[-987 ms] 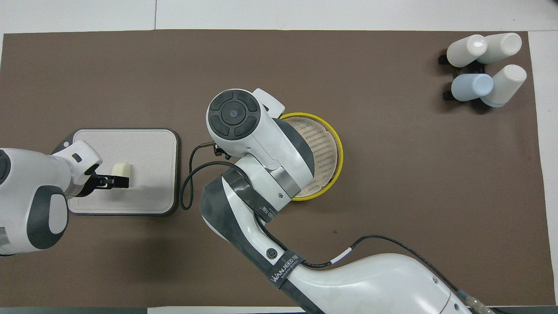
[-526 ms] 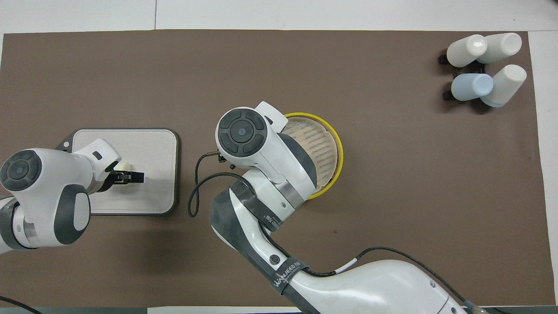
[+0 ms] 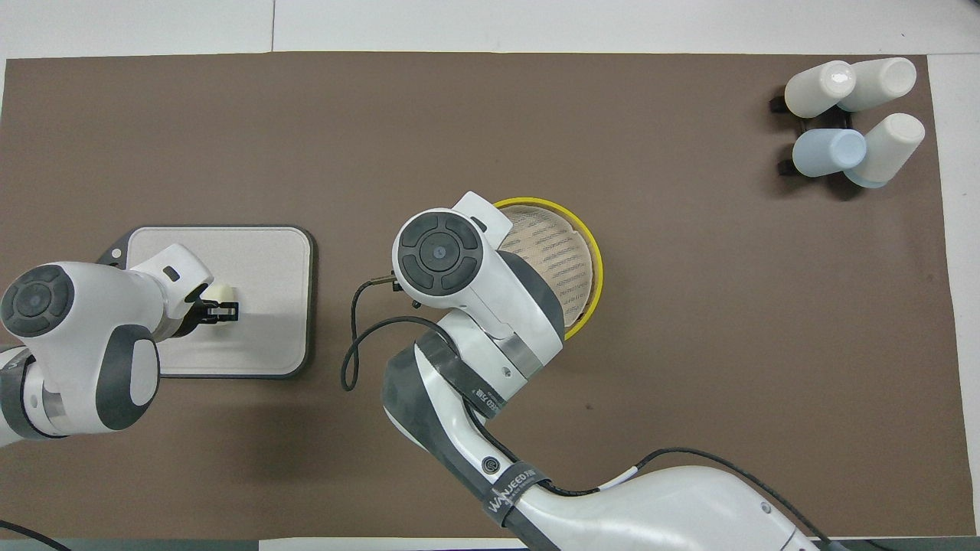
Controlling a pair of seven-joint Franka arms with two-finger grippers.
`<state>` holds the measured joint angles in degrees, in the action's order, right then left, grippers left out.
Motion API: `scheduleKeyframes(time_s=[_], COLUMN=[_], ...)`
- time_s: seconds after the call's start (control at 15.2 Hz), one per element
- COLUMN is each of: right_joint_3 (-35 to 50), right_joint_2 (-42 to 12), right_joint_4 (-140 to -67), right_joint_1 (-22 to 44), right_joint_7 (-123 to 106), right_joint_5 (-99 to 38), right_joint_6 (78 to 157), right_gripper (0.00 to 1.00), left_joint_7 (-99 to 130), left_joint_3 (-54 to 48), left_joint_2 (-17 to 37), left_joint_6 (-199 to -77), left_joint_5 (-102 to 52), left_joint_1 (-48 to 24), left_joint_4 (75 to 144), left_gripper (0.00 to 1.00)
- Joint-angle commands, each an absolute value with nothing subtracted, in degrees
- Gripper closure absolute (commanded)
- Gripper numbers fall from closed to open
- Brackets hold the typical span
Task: Place bun in steamer
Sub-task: 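Move the lid aside with the right gripper while the left gripper lifts the bun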
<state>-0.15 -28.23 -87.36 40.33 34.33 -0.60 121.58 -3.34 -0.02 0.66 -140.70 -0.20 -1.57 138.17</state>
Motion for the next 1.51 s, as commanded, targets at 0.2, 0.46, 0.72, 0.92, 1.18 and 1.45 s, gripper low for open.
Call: scheduleKeyframes(time_s=[0.2,0.46,0.72,0.92,1.18,1.45], right_joint_3=[0.1,0.1,0.1,-0.4,-0.5,-0.5], right_joint_2=[-26.5,-26.6,-27.0,-23.7,-22.3,-21.3], right_joint_4=[-90.1,-87.0,-75.7,-75.4,-76.3,-79.9], right_joint_1=[39.7,39.0,32.7,25.4,16.2,10.7], right_joint_7=[35.2,34.9,33.9,17.8,5.9,-3.8], right_joint_5=[-0.9,-1.0,-1.3,-0.8,0.5,2.5], right_joint_6=[124.0,120.5,103.1,94.3,85.8,87.9], right_gripper=[1.00,1.00,1.00,1.00,1.00,1.00], left_joint_7=[-2.5,3.5,8.3,19.5,45.7,52.8], left_joint_3=[0.3,-0.2,-0.3,-0.3,-0.2,-0.2], left_joint_2=[1.1,0.7,0.7,0.7,7.7,14.7], left_joint_6=[-123.9,-110.3,-103.6,-107.2,-121.2,-134.9], left_joint_5=[0.2,-2.8,-2.9,-3.0,-2.9,-2.7], left_joint_1=[-2.5,-2.5,-5.3,-11.7,-29.1,-39.4], left_joint_4=[125.2,113.5,107.1,107.7,107.3,109.1], left_gripper=[0.77,0.77,0.77,0.77,0.77,0.77])
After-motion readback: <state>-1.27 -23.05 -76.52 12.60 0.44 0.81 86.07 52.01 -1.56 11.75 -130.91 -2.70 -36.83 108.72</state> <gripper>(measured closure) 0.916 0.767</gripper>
